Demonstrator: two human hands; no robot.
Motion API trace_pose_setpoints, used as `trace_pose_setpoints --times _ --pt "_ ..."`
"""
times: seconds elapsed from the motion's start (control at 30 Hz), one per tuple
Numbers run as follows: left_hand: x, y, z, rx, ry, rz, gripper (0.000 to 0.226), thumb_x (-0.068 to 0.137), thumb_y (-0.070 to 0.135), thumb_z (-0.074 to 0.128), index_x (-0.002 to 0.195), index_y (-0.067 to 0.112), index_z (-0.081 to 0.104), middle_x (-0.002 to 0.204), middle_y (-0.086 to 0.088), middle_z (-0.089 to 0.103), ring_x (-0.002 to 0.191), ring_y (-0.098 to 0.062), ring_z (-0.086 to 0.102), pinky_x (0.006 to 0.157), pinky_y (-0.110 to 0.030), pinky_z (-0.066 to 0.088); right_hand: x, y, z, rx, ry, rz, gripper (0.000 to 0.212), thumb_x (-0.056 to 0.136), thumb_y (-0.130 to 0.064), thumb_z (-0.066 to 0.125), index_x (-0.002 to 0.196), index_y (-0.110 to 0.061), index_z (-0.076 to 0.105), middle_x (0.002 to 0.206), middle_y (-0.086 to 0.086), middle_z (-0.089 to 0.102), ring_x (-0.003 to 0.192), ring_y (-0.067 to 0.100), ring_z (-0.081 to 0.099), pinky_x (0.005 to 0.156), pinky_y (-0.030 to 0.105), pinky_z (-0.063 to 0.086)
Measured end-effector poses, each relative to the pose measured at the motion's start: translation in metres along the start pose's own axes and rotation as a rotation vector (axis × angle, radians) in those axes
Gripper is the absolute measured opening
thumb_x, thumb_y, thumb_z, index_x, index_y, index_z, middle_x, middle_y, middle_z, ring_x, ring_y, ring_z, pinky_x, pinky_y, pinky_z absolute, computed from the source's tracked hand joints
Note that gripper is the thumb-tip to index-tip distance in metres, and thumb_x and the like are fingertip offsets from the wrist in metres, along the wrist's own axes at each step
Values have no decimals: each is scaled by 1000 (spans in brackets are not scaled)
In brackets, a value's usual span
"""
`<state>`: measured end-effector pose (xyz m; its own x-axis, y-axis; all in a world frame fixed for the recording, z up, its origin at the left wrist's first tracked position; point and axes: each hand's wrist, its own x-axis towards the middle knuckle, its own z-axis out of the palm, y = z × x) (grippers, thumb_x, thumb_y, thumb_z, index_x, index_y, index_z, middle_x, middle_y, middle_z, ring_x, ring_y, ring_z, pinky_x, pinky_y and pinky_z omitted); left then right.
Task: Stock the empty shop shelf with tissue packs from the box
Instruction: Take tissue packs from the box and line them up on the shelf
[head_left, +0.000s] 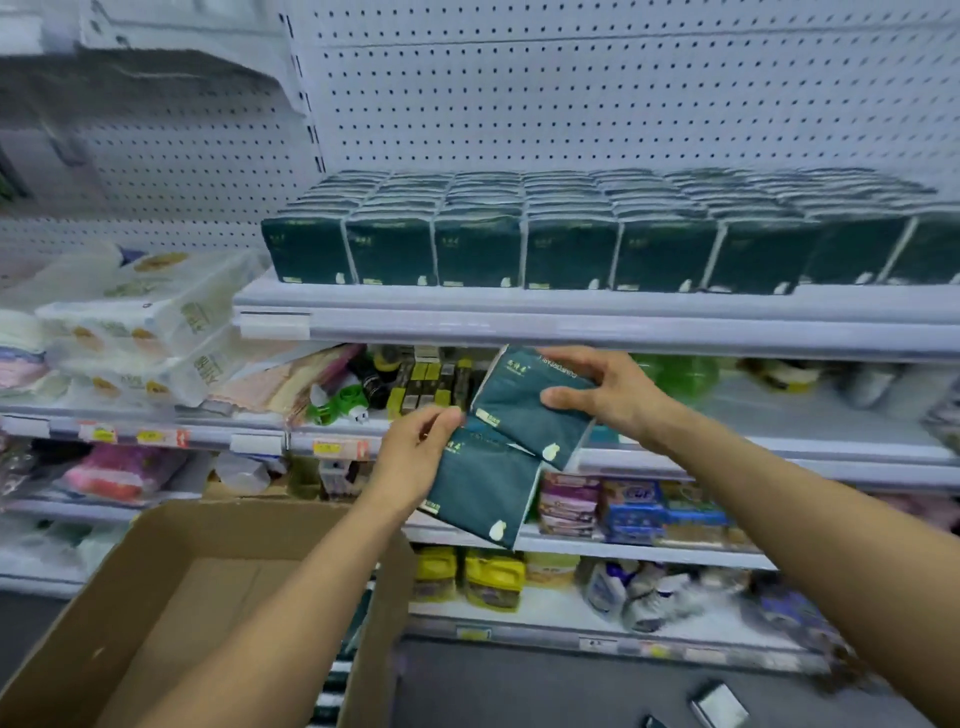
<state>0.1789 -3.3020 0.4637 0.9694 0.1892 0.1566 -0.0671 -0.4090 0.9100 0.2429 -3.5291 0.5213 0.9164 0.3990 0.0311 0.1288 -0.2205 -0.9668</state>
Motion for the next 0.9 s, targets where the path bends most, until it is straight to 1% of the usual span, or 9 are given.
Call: trace_pose_setpoints --times 0.13,0.23,0.3,0.37,0.47,0.6,0.7,0.8,0.9 --pt "1 45 68 5 15 28 29 101 27 50 86 10 69 81 2 66 67 4 55 57 -14 38 -25 0 -83 -35 36 -49 47 79 -4 77 122 -19 64 112 -3 70 93 2 67 73 17 54" --pt "7 76 118 2 9 43 33 101 30 49 81 11 66 77 1 64 63 2 53 58 -18 38 -46 2 -147 -68 81 -68 49 78 -8 78 123 -21 62 106 2 70 92 10 69 72 20 55" --pt "12 97 150 13 -4 63 35 101 34 49 78 14 65 75 1 64 66 -6 54 61 -23 37 -61 2 -189 -100 128 -82 48 78 -8 78 122 -19 61 103 -1 70 92 12 69 69 19 55" --pt "16 116 180 16 -21 80 34 101 35 49 77 17 66 75 3 65 68 -8 54 61 -22 37 -72 3 -229 -153 196 -110 43 78 -4 77 117 -15 63 103 -5 70 94 11 68 65 17 55" --pt "20 145 215 -5 -42 96 33 100 33 50 79 12 66 78 -3 65 68 -10 53 62 -25 37 -81 3 -282 -264 307 -182 37 77 -2 78 109 -13 66 103 -5 71 98 11 68 80 23 56" --pt "34 174 241 -48 -49 107 31 99 30 50 80 9 63 79 -9 63 67 -15 50 62 -32 37 -77 -4 -340 -433 456 -250 34 80 -11 77 107 -24 62 102 -9 67 94 9 65 81 15 50" --pt "53 191 253 -74 -24 107 31 98 32 50 79 12 64 76 -4 62 67 -13 51 63 -31 39 -62 -1 -370 -624 590 -255 36 83 -22 74 114 -32 59 109 -9 62 99 14 60 88 33 51" --pt "71 201 264 -66 -11 131 32 98 35 51 79 14 66 76 3 61 68 -9 51 62 -27 38 -45 9 -384 -782 582 -201 41 84 -25 73 121 -31 58 120 -7 56 108 16 54 93 41 47" --pt "88 204 271 -72 -14 165 33 99 37 52 82 14 68 79 2 66 67 -3 54 62 -19 41 -28 22 -387 -805 512 -171 40 85 -29 73 122 -33 59 124 -9 53 114 15 52 93 35 44"
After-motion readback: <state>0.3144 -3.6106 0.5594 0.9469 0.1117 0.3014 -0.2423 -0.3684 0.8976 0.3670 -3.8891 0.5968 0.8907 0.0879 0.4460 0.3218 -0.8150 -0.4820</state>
